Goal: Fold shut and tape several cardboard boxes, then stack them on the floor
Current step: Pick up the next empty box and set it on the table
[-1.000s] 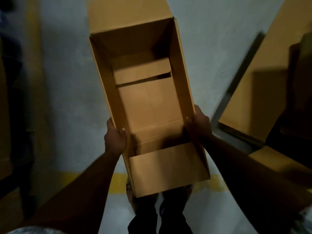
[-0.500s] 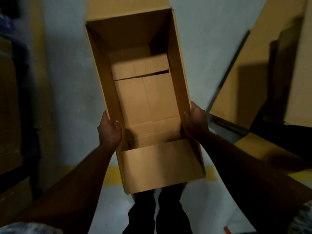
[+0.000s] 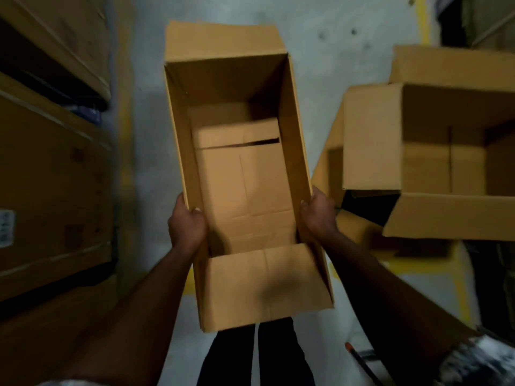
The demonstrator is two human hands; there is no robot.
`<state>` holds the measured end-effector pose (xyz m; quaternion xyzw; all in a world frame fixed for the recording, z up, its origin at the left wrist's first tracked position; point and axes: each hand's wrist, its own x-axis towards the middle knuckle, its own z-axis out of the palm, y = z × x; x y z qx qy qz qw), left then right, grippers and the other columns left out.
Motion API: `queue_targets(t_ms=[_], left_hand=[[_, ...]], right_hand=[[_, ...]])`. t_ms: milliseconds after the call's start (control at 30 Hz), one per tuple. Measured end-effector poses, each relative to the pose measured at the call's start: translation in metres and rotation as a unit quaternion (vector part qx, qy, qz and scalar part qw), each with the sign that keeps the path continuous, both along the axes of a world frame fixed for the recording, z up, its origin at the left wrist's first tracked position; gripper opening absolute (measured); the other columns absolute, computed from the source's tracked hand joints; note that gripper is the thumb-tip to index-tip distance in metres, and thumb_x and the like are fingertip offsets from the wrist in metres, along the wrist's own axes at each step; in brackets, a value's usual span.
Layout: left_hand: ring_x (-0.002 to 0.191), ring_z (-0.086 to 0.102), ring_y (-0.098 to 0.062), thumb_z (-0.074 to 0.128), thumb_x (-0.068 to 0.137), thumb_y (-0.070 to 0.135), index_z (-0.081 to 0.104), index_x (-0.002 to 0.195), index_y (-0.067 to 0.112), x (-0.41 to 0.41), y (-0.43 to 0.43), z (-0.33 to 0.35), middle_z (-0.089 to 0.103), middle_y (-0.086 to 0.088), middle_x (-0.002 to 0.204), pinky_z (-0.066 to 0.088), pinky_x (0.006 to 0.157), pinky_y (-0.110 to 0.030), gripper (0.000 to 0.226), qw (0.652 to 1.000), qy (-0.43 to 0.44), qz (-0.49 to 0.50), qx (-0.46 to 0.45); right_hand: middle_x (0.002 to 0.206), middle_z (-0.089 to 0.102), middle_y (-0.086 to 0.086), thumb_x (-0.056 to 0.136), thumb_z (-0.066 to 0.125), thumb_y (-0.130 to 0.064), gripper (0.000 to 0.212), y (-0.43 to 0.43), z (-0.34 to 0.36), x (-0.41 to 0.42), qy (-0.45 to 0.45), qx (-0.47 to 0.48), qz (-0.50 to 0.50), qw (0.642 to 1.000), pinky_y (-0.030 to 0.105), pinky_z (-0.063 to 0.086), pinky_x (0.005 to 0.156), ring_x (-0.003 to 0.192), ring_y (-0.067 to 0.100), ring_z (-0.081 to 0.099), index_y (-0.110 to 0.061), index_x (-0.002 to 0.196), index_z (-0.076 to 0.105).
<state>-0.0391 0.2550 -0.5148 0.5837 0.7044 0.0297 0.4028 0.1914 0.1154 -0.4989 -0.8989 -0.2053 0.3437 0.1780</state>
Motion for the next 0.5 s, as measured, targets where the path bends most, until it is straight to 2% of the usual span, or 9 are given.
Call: queue_targets(t_ms=[167,333,500], left_hand=[[0.121,0.058,-0.037,0.053,0.1,0.011,0.047,0.146,0.018,-0.009,-0.011,0.106,0.061,-0.012,0.136,0.048,0.1,-0.044,0.046,0.999,-0.01,-0.028,0.013],[0.116,0.06,-0.038,0.048,0.098,0.01,0.047,0.144,0.019,-0.003,-0.025,0.198,0.062,-0.013,0.132,0.049,0.09,-0.043,0.047,0.997,-0.014,-0.078,0.019],[0.115,0.06,-0.038,0.048,0.097,0.01,0.048,0.143,0.02,0.014,-0.061,0.259,0.063,-0.013,0.131,0.05,0.092,-0.041,0.047,0.99,-0.023,-0.136,0.029]], right_hand=[[0.109,0.07,0.015,0.096,0.052,-0.004,0.029,-0.028,0.101,-0.022,-0.002,0.016,-0.056,0.998,0.028,0.046,0.076,0.099,0.033,0.066,-0.012,0.121,0.064],[0.118,0.068,0.016,0.097,0.053,-0.007,0.031,-0.063,0.192,-0.039,-0.018,0.018,-0.106,0.994,0.032,0.048,0.084,0.112,0.036,0.063,-0.011,0.126,0.064],[0.123,0.068,0.016,0.096,0.055,-0.008,0.033,-0.12,0.25,-0.058,-0.039,0.037,-0.196,0.979,0.035,0.049,0.091,0.116,0.035,0.062,-0.012,0.127,0.065]])
